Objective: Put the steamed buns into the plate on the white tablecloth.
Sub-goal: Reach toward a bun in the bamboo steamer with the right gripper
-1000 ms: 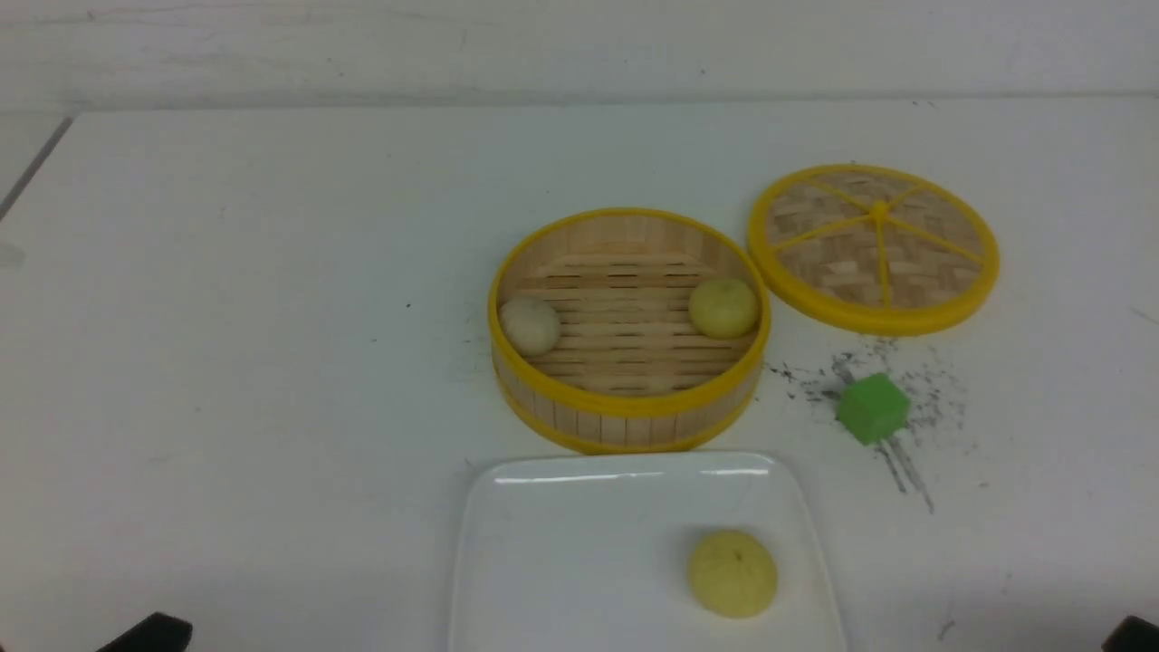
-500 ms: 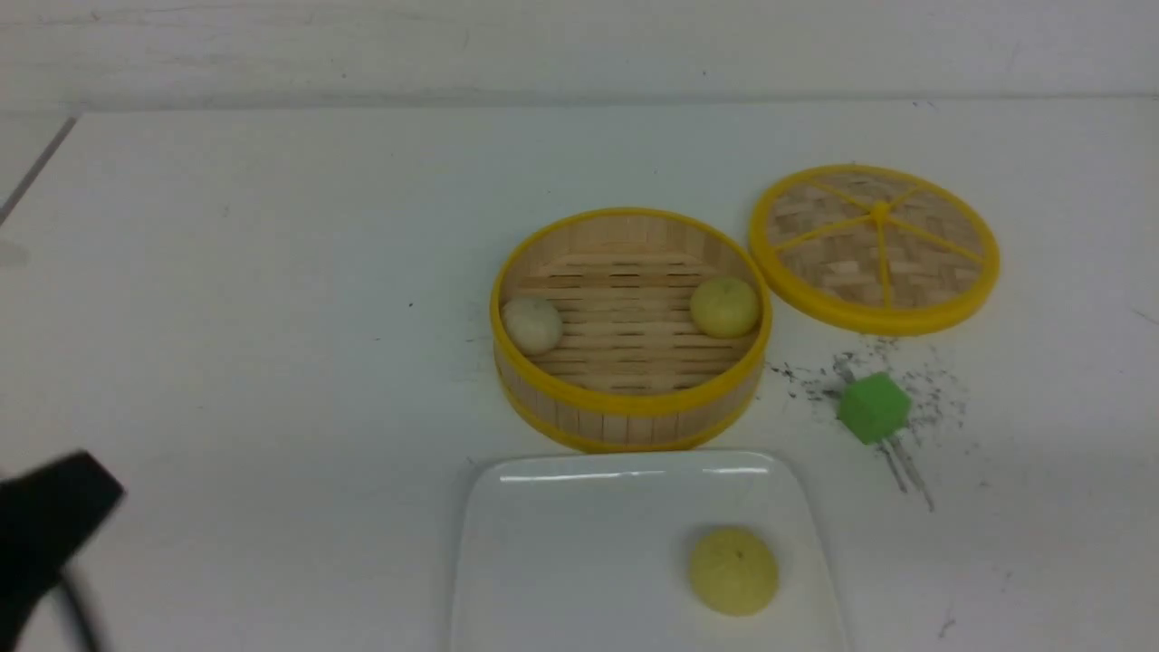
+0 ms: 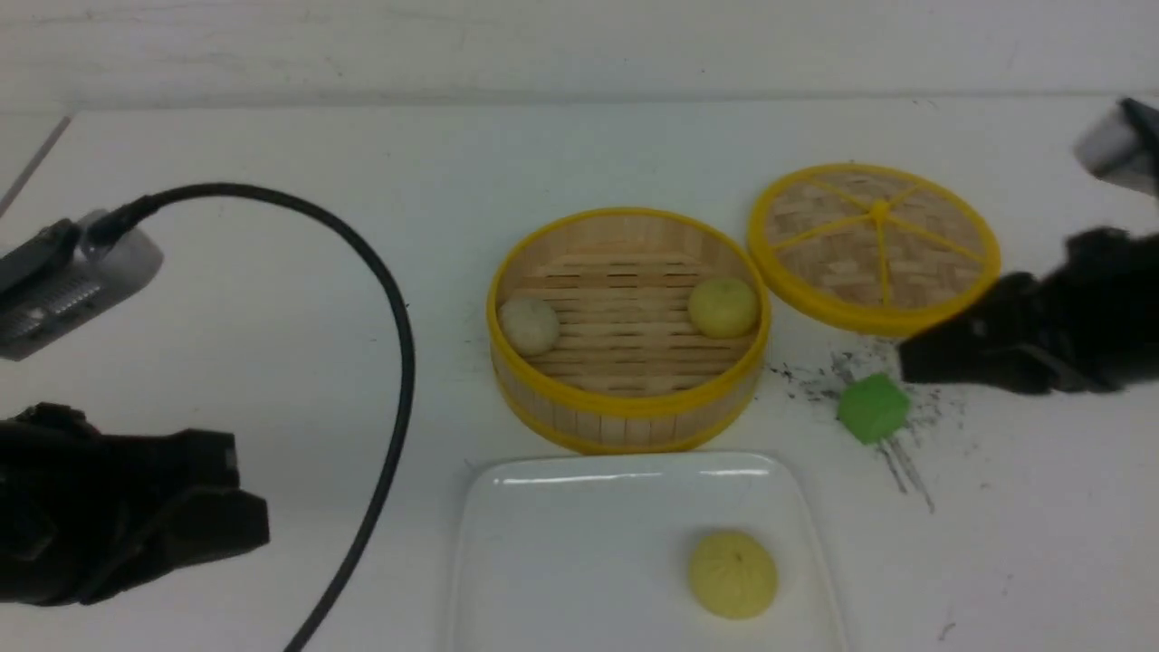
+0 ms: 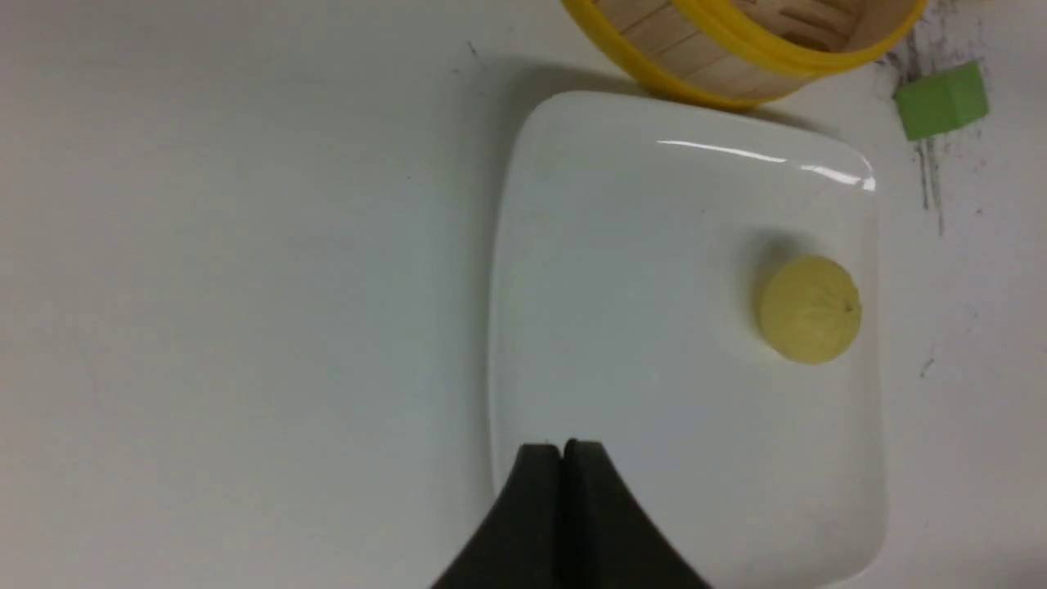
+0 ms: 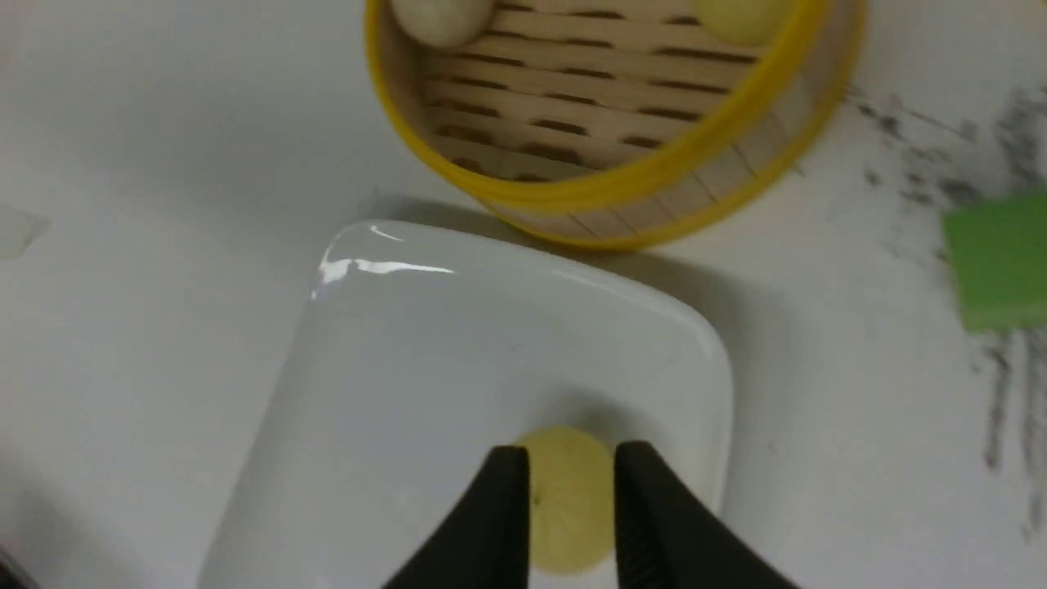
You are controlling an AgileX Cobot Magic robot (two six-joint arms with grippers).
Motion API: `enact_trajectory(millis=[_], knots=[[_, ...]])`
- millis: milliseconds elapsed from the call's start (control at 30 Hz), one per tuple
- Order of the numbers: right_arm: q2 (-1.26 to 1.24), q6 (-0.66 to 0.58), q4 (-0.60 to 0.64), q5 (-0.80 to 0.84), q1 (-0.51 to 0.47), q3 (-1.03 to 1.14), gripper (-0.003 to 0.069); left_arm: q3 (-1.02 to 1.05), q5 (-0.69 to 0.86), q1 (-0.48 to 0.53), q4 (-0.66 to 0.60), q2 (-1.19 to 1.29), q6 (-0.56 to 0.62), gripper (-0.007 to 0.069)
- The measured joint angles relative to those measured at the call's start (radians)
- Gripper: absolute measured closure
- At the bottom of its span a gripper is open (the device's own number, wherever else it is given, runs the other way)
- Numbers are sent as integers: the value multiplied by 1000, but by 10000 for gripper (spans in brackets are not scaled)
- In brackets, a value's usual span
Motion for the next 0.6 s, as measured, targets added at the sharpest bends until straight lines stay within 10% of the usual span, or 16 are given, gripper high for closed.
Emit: enact_trajectory(millis=[233, 600], knots=[[293, -25, -120, 11, 115, -267, 287, 0, -20, 0, -9, 6, 3, 610], [645, 105, -534, -103, 217, -576, 273, 0, -26, 0, -13, 6, 3, 601]])
